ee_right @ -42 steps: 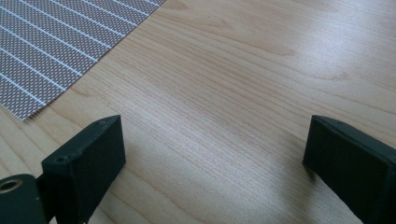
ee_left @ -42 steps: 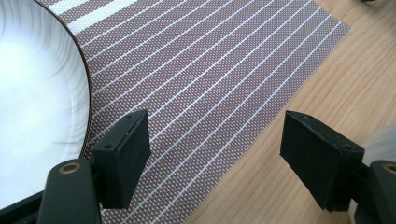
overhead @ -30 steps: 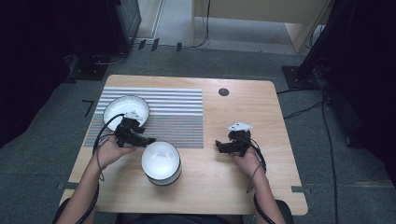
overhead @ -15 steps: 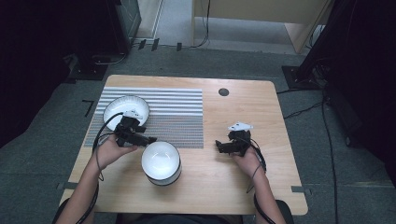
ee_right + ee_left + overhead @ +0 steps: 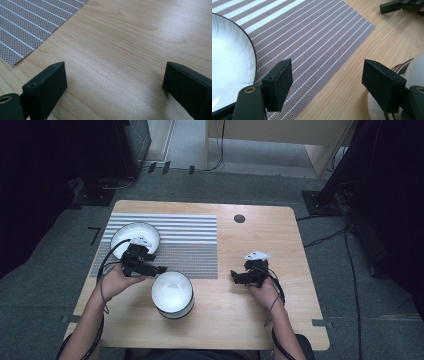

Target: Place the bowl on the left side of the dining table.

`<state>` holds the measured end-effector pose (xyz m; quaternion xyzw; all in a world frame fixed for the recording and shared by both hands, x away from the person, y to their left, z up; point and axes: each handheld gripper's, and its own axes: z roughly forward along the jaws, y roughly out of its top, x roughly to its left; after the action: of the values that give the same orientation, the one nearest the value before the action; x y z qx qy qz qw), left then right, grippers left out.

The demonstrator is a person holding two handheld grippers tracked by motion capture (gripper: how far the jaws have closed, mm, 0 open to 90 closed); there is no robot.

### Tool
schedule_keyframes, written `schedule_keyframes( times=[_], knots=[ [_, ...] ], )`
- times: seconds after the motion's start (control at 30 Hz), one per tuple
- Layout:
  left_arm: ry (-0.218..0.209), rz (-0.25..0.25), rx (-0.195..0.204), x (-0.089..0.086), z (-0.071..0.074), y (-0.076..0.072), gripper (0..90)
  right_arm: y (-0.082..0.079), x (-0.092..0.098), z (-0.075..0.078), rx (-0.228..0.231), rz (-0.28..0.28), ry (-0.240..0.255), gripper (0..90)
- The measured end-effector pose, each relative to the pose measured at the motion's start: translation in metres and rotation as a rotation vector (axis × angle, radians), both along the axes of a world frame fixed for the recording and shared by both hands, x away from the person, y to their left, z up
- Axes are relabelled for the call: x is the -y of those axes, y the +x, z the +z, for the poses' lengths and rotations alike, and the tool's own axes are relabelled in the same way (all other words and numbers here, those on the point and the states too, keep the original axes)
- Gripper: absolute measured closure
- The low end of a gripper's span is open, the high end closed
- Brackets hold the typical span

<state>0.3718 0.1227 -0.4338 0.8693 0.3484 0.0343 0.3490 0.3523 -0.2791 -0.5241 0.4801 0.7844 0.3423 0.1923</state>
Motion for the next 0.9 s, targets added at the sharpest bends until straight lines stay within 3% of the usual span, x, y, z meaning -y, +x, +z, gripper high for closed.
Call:
schedule_keyframes(
  times=[0.3, 0.63, 0.73, 0.9],
  knots=[
    [-0.013, 0.000, -0.013, -0.001, 0.006, -0.002, 24.8, 0.000, 0.000, 0.000, 0.000, 0.000, 0.000, 4.8],
    [-0.003, -0.010, -0.004, 0.001, 0.008, -0.004, 24.8, 0.000, 0.000, 0.000, 0.000, 0.000, 0.000, 4.8],
    [-0.023, -0.014, 0.003, 0.000, 0.012, -0.005, 24.8, 0.000, 0.000, 0.000, 0.000, 0.000, 0.000, 4.8],
    [-0.020, -0.016, 0.010, -0.001, 0.016, -0.007, 24.8, 0.000, 0.000, 0.000, 0.001, 0.000, 0.000, 4.8]
  ],
)
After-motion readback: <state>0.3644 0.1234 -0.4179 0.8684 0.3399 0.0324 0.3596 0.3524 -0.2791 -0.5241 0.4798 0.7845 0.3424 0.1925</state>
